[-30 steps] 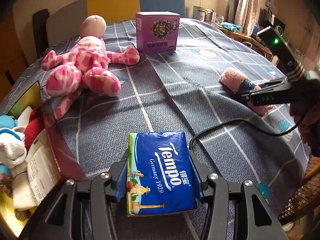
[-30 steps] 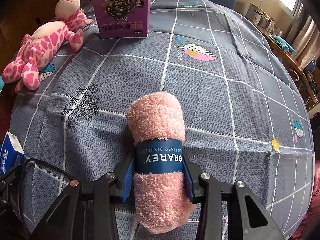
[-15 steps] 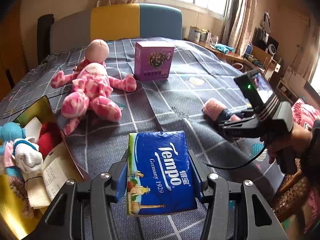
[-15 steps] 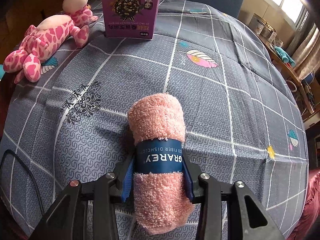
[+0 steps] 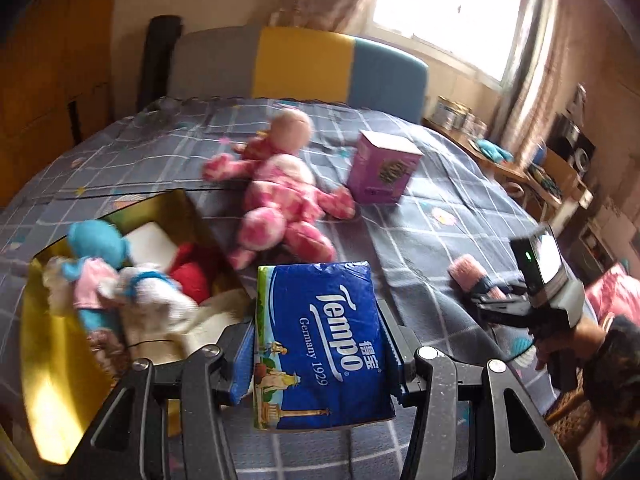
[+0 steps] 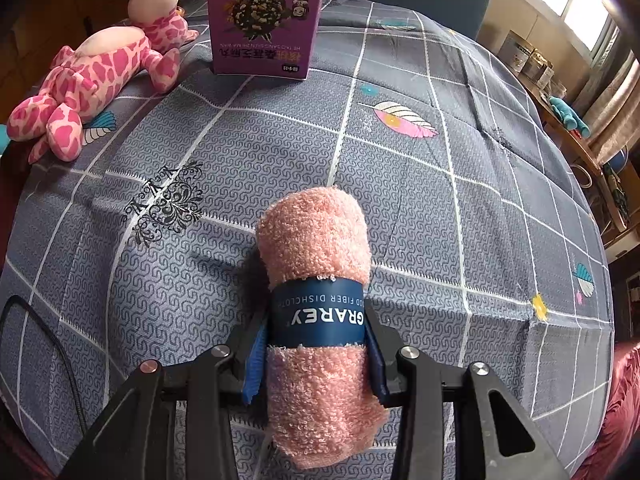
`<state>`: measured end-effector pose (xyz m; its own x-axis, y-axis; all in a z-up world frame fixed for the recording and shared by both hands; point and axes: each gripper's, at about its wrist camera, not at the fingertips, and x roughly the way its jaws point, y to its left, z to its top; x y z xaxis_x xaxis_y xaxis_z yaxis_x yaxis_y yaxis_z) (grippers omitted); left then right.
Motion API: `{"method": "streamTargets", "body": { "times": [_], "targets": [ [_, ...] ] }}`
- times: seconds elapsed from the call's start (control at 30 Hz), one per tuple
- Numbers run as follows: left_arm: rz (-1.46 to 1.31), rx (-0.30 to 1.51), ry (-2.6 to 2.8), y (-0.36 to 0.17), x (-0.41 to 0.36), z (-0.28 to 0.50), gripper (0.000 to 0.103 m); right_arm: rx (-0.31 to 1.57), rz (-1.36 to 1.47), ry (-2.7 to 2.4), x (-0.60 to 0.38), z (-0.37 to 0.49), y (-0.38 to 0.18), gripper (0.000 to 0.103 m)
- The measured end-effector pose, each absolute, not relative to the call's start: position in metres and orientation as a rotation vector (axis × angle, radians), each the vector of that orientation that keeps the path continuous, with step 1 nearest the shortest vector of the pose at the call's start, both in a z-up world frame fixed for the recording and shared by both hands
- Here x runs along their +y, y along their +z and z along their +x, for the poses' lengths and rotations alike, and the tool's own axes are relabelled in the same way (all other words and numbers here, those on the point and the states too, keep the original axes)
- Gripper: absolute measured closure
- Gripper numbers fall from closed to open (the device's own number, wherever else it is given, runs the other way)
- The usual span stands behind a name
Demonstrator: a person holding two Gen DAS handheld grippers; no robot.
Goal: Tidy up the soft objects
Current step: 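Carry the Tempo pack into the gold tray and open the left gripper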
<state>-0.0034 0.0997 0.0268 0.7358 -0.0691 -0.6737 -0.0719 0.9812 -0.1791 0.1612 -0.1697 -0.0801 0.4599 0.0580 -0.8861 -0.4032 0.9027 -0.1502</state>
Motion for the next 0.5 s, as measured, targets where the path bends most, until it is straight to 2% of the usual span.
{"method": "streamTargets", "body": {
  "times": [0.27,0.5],
  "targets": [
    [-0.356,0.709,0.263,0.036,0.205,-0.039,0.05,1.05,-0.391,0.291,-0.168,0.16,-0.079,0.062],
    [-0.545,0.806,0.468,-0.01,0.287,-0.067,0.05,1.047,-0.402,0.288,-0.168,0.16,-0.079,0.062]
  ]
}}
